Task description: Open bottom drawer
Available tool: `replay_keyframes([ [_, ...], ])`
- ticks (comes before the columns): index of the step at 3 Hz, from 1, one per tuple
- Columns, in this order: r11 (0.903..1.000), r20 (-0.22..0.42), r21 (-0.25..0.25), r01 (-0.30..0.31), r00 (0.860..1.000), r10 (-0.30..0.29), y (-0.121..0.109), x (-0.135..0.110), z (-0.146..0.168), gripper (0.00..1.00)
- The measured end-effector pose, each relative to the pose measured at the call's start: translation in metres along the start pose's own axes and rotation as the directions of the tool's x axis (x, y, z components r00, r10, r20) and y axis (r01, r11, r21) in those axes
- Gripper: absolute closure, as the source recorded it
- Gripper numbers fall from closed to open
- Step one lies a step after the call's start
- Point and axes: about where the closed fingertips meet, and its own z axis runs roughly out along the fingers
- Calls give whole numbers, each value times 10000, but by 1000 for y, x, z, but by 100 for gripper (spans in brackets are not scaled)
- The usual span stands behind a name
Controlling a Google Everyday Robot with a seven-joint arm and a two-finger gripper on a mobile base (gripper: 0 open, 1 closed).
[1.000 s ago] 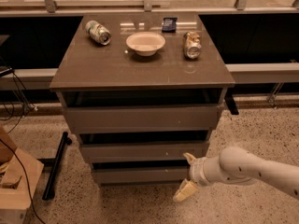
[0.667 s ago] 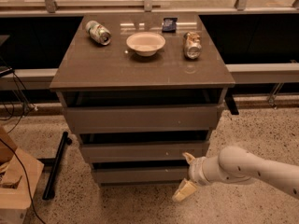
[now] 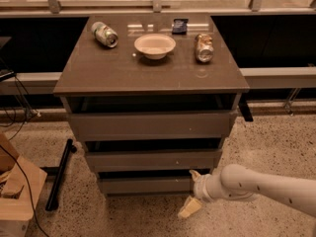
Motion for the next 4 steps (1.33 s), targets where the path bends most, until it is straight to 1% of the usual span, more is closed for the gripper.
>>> replay_keyframes([
  [1, 9994, 211, 296, -155, 9997, 149, -7, 17, 25, 0],
  [2, 9960, 579, 773, -438, 9975, 394, -19, 36, 45, 0],
  [3, 9930, 752, 967, -677, 9953, 605, -32, 50, 64, 0],
  [4, 9895, 779, 1013, -1032, 9924, 956, -48, 68, 86, 0],
])
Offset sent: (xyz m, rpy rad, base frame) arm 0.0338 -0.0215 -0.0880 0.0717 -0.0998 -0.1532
